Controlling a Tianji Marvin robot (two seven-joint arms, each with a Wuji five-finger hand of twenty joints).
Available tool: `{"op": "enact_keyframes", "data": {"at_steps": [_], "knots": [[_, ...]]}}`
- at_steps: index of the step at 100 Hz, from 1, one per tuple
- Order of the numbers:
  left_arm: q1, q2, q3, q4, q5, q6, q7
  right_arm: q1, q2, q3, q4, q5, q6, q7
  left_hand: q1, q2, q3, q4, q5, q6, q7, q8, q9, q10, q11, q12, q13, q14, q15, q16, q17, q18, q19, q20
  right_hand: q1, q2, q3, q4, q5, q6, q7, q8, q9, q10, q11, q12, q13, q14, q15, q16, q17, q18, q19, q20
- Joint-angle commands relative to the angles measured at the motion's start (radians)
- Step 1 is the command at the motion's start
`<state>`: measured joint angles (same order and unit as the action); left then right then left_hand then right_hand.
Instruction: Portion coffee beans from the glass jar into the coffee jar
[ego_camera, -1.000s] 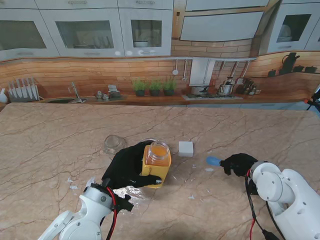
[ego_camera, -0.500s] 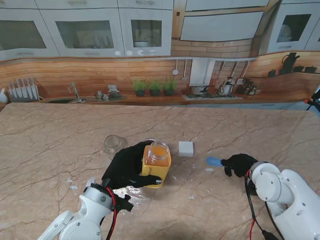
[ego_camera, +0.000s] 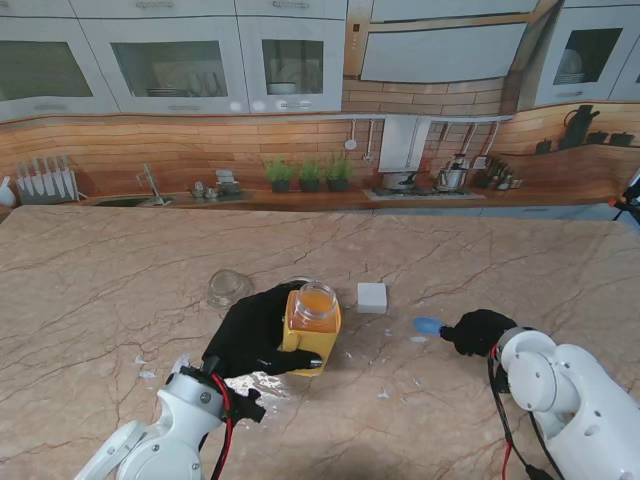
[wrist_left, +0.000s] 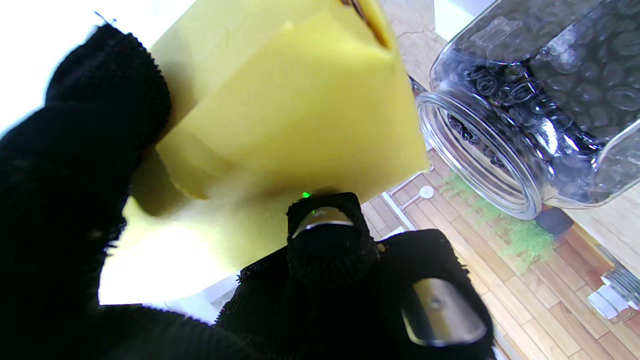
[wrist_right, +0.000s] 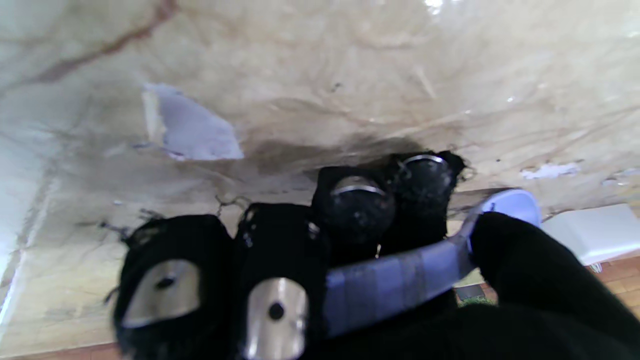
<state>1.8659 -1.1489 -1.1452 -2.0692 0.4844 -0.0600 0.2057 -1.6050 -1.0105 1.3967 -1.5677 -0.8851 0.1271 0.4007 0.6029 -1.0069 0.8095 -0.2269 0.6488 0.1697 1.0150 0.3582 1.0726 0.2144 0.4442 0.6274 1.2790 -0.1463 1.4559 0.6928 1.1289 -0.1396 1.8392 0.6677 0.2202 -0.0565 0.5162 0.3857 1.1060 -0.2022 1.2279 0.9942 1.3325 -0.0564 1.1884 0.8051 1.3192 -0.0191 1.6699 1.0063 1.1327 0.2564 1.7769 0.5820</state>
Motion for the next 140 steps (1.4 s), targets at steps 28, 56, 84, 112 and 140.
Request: {"op": "enact_keyframes", "data": {"at_steps": [28,56,84,112,140], "knots": [[0.013,-0.001,-0.003,-0.004,-0.001,-0.005,-0.005,-0.011,-0.007,-0.004,-0.014,0.13,0.096,0.049,0.188,0.21,0.262,0.143,0.061,-0.251,0.261,0.078,0.12,-0.12,0.118,0.081,-0.003,0.052,-0.05,0.01,-0.021,-0.14,0.183,-0.011,-0.083,0.134,0.078,0.066,0.028,0.174,-0.151,-0.075,0.073,0.227,0.001,-0.033,-0.007,0.006,0.097,0.004,0.033,0.116,0.167,0.022],[0.013,-0.001,0.001,-0.002,-0.002,-0.003,-0.007,-0.008,-0.015,-0.011,0.001,0.094,0.052,-0.015,0.188,0.211,0.261,0.143,0.064,-0.251,0.26,0.077,0.121,-0.121,0.116,0.081,-0.003,0.054,-0.052,0.01,-0.021,-0.14,0.183,-0.011,0.148,-0.047,0.103,0.126,0.103,0.112,0.06,-0.025,0.124,0.123,0.058,-0.084,-0.003,-0.068,0.085,0.023,0.037,0.06,0.162,0.072],[0.016,0.0,-0.002,-0.001,0.0,-0.003,-0.007,-0.006,-0.02,-0.001,-0.033,0.184,0.025,-0.019,0.19,0.21,0.26,0.142,0.065,-0.25,0.259,0.076,0.121,-0.119,0.115,0.081,-0.003,0.055,-0.053,0.01,-0.021,-0.14,0.183,-0.011,0.115,-0.112,0.185,0.215,0.215,0.066,0.091,-0.011,0.124,0.115,0.111,-0.071,-0.006,-0.006,0.101,0.028,0.037,0.078,0.168,0.086],[0.015,0.0,-0.004,0.001,0.003,-0.003,-0.009,0.036,-0.009,-0.02,-0.075,0.341,0.052,0.091,0.191,0.21,0.26,0.142,0.066,-0.251,0.258,0.075,0.122,-0.119,0.114,0.081,-0.003,0.057,-0.053,0.01,-0.021,-0.139,0.182,-0.011,-0.008,0.044,0.079,0.167,0.228,0.092,0.069,0.005,0.123,0.169,0.119,-0.065,-0.009,0.043,0.136,0.03,0.041,0.109,0.203,0.093],[0.016,0.0,-0.004,0.003,0.003,-0.004,-0.008,0.067,0.002,-0.041,-0.084,0.411,0.074,0.162,0.189,0.21,0.261,0.142,0.067,-0.253,0.258,0.075,0.123,-0.121,0.113,0.082,-0.003,0.057,-0.053,0.011,-0.021,-0.135,0.182,-0.012,-0.197,0.212,-0.048,-0.089,0.226,0.172,-0.001,0.021,0.123,0.255,0.092,-0.064,-0.013,0.102,0.155,0.03,0.04,0.142,0.229,0.1]]}}
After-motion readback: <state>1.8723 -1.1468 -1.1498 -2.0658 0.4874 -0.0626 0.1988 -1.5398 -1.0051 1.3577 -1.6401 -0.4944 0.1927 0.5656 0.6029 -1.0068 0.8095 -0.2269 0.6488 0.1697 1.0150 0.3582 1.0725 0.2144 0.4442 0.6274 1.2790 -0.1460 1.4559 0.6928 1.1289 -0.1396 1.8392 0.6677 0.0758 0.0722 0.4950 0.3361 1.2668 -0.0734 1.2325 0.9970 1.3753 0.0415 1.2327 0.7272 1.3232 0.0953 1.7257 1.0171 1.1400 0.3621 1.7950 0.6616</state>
